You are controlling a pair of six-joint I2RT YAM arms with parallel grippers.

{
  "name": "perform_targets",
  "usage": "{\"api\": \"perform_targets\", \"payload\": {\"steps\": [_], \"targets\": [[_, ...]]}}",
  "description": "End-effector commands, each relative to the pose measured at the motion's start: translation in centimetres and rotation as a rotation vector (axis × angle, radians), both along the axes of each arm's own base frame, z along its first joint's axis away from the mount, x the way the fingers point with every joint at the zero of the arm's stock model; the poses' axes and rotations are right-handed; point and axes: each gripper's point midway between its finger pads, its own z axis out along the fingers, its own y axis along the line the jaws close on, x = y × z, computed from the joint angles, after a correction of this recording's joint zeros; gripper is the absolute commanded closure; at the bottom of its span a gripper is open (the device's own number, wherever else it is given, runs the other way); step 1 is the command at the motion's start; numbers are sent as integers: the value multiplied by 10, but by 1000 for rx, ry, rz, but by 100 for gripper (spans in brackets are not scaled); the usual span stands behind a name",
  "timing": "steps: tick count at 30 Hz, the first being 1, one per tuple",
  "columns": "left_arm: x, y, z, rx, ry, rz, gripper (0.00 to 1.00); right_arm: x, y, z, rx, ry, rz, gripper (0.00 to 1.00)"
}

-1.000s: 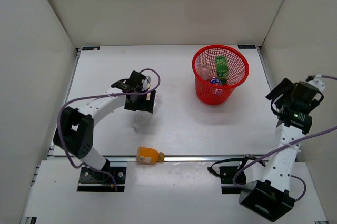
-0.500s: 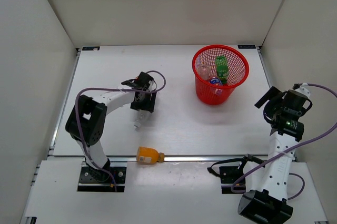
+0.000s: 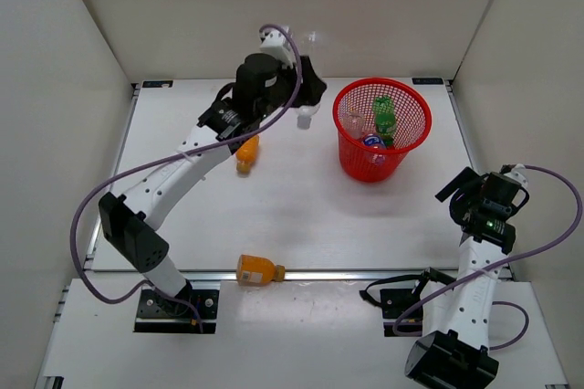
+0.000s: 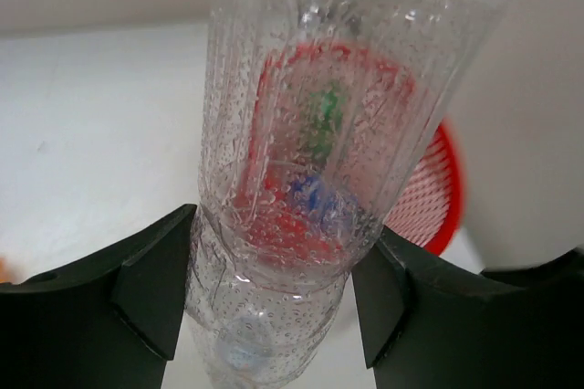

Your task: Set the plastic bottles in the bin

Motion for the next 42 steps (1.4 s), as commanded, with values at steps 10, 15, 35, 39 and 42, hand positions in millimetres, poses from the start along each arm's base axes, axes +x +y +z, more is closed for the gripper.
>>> {"api": "perform_targets", "payload": {"steps": [10,15,35,39,42], "targets": [[51,-136,64,-314,-82,-58,30,16,6,4,7,-100,40,0],[47,-157,44,-326,-57,-78,27,15,15,-6,30,-97,65,1],[-48,-21,-7,32,59,-1,1,23,65,61,-141,-222,373,1],[-74,88,-58,205,187,170,1,16,87,80,-217,-163,466,1],[-96,168,-103,333,320,315,1,8,116,102,-251,-204,603,1]]}}
